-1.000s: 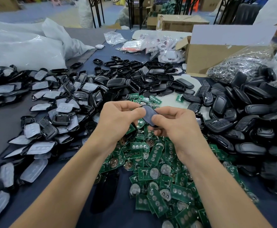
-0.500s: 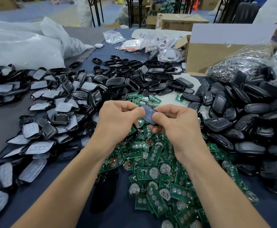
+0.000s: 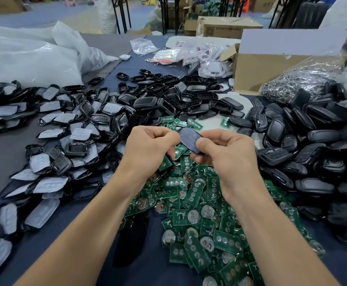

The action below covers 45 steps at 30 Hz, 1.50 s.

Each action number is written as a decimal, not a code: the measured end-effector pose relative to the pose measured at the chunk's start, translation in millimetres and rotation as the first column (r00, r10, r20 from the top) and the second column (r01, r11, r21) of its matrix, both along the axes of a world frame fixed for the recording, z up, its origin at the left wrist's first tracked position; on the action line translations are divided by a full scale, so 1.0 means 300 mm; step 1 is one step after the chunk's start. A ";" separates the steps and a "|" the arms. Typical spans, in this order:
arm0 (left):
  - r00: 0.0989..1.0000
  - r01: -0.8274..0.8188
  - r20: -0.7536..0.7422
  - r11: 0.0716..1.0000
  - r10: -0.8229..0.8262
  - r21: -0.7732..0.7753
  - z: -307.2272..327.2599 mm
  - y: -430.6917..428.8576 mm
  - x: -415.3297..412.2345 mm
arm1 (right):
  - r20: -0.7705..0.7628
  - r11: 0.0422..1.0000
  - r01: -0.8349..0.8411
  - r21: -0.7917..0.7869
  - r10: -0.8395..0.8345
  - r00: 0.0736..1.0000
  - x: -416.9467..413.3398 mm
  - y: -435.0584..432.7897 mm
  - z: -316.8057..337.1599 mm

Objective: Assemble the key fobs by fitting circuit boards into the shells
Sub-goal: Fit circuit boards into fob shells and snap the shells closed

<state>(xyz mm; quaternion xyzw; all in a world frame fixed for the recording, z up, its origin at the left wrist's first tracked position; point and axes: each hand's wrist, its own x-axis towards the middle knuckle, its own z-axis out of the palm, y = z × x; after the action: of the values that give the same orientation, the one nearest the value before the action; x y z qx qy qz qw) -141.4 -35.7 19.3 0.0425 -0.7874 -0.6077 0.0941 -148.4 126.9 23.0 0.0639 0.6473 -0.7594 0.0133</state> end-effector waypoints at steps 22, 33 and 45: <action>0.993 -0.085 -0.086 0.990 0.076 -0.109 -0.012 0.007 0.002 | -0.060 0.961 -0.039 0.275 0.058 0.997 0.011 -0.020 -0.017; 0.994 0.071 -0.086 0.996 -0.066 0.055 0.016 -0.026 -0.011 | 0.133 0.930 -0.269 -0.249 0.308 0.942 -0.003 0.019 0.022; 0.975 0.207 -0.116 0.963 -0.189 0.173 0.022 -0.031 -0.004 | 0.102 0.695 -0.535 -0.479 0.650 0.753 0.008 0.048 0.012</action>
<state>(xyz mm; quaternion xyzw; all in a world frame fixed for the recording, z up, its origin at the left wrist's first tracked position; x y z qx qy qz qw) -142.7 -45.1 25.9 -0.0580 -0.7226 -0.6855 0.0669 -145.9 141.2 26.6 -0.0542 0.4452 -0.8185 0.3590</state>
